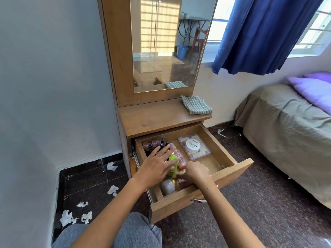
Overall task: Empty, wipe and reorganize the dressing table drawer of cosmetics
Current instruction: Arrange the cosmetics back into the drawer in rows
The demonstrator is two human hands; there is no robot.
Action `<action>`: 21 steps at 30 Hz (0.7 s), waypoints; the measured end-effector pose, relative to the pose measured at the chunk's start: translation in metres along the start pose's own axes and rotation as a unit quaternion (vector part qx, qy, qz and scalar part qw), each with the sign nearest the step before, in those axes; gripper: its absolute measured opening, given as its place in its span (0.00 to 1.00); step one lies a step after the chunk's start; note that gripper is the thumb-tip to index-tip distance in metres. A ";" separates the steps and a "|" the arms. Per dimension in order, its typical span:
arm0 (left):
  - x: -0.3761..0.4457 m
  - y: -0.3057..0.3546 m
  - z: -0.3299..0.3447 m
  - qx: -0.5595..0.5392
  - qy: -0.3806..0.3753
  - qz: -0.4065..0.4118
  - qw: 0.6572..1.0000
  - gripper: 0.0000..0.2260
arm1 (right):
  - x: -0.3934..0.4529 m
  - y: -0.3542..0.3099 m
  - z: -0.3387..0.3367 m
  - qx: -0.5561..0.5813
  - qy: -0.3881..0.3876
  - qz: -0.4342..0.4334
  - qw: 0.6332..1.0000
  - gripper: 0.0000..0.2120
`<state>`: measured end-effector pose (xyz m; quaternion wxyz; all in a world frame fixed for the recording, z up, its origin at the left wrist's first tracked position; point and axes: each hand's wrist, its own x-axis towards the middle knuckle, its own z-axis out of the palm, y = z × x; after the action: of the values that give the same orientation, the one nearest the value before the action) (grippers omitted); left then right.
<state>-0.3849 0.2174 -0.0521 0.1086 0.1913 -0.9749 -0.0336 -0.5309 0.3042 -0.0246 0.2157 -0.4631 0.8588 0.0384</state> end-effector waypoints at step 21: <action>0.000 -0.003 0.001 0.017 0.012 0.009 1.000 0.24 | 0.006 0.008 -0.009 0.026 -0.057 0.017 0.998 0.20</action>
<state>-0.3840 0.2145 -0.0539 0.1177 0.1843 -0.9757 -0.0132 -0.5431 0.3015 -0.0199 0.2753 -0.4397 0.8537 0.0460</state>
